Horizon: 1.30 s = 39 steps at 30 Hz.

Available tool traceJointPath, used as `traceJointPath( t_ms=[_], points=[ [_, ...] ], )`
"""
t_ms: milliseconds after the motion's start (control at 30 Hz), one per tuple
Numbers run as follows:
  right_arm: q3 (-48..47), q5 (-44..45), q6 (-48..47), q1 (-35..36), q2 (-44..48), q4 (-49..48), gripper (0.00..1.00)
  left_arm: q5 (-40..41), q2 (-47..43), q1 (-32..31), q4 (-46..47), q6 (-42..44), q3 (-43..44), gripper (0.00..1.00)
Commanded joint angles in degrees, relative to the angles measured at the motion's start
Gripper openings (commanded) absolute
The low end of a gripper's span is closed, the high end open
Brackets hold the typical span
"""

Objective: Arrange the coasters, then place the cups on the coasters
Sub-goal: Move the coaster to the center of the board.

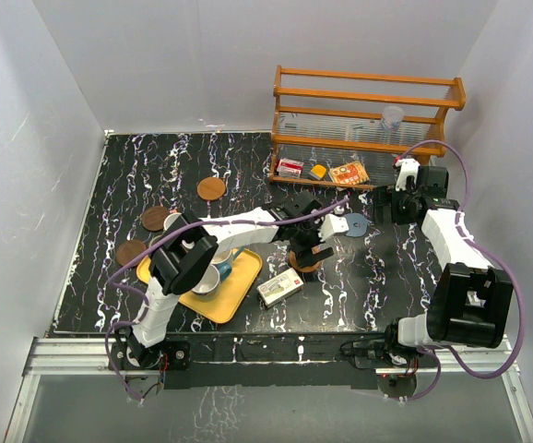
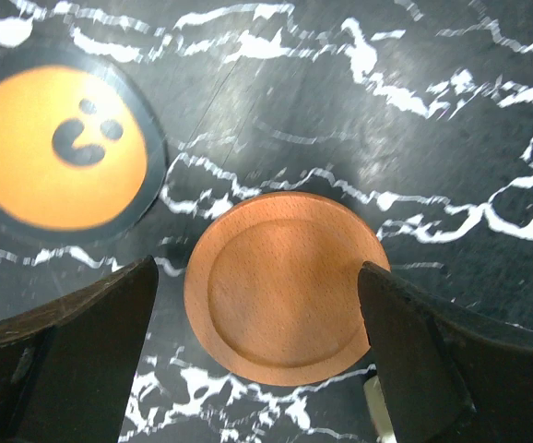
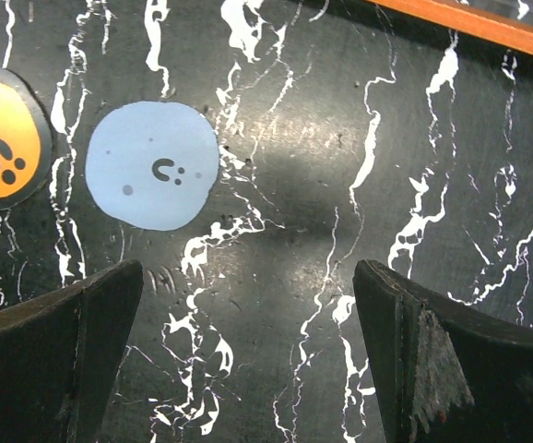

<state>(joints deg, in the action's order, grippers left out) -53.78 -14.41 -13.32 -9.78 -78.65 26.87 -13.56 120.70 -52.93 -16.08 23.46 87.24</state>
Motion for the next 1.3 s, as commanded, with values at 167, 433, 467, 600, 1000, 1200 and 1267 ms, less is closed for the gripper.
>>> traceJointPath(
  t_ms=[167,433,467,600,1000,1200,1267],
  points=[
    [-2.2,2.5,1.6,-2.4,-0.4,-1.3,0.98,-0.8,10.3,-5.6,-4.2,3.0,5.5,0.88],
    [-2.2,3.4,2.1,-3.5,-0.4,-1.3,0.98,-1.1,17.9,-6.7,-4.0,2.7,15.9,0.88],
    [-2.3,3.5,2.1,-3.6,-0.3,-1.3,0.98,-1.3,18.8,-6.8,-4.0,2.6,17.1,0.88],
    [-2.3,3.8,2.2,-3.8,-0.3,-1.3,0.98,-1.7,21.9,-7.0,-3.9,2.5,21.2,0.88],
    [-2.4,3.5,2.3,-4.1,-0.8,-1.3,0.98,-2.5,22.6,-8.0,-4.4,2.1,25.4,0.87],
    [-2.4,2.9,2.3,-4.1,-1.1,-1.1,0.98,-3.3,19.3,-8.1,-6.4,0.9,27.7,0.87],
    [-2.5,2.8,2.3,-4.1,-1.2,-1.1,0.98,-3.5,18.4,-8.1,-7.4,0.5,28.8,0.88]
  ],
)
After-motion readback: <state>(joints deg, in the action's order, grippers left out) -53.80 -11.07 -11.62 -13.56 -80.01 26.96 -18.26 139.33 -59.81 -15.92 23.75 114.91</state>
